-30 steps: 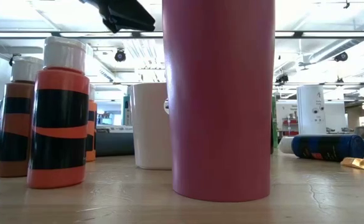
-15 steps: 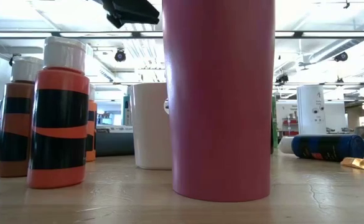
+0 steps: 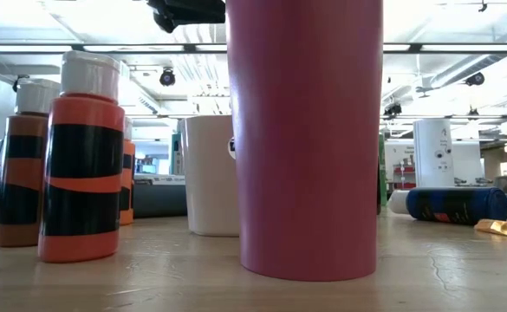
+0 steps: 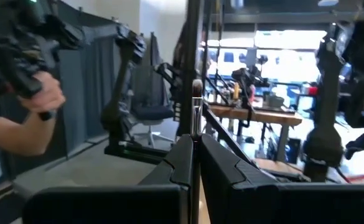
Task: Pick & Place Paint Supplies
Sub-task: Put the silver paint brush into the red cup
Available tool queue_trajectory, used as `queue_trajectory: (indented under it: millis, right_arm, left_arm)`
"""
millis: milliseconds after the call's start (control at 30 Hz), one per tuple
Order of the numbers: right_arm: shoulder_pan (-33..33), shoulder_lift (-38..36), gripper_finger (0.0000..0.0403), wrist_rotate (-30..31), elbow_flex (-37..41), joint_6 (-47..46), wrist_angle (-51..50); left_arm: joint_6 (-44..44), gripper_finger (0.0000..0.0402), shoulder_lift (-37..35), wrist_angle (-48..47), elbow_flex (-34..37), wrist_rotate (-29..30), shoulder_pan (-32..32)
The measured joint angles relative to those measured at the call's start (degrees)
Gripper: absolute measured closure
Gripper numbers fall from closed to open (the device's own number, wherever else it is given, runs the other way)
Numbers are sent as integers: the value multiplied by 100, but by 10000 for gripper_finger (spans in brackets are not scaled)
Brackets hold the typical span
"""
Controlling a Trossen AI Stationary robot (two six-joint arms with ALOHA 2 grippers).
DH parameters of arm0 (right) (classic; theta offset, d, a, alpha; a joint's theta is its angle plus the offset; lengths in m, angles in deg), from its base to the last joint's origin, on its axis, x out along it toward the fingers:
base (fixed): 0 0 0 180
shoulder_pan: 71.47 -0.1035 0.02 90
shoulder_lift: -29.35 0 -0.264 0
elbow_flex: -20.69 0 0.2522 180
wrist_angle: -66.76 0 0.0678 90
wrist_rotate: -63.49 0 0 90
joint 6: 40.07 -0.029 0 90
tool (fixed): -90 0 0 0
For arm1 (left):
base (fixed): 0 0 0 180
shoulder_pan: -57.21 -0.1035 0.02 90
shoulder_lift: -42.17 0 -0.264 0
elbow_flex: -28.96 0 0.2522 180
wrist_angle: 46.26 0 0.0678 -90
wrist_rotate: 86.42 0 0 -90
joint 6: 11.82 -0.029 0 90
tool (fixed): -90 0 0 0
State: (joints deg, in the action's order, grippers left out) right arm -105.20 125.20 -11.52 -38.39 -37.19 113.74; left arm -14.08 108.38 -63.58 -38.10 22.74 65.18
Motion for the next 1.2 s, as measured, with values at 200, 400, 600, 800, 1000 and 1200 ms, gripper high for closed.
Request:
queue_trajectory:
  millis: [200, 400, 600, 800, 1000, 1200]
  right_arm:
    - [74, 257, 392, 2, -26, -113, 177]
    - [132, 422, 392, 18, -29, -329, 165]
    - [219, 767, 392, 42, -29, -727, 177]
    - [259, 952, 392, 148, -39, -880, 161]
    - [271, 1100, 392, 165, -39, -1099, 151]
    - [269, 1101, 392, 164, -39, -1246, -63]
  left_arm:
    - [-76, 250, 0, 11, 0, 0, 0]
    - [-79, 250, 0, 13, 0, 0, 0]
    - [-79, 250, 0, 13, 0, 0, 0]
    - [-79, 250, 0, 11, 0, 0, 0]
    - [-79, 250, 0, 11, 0, 0, 0]
    - [-79, 250, 0, 10, 0, 0, 0]
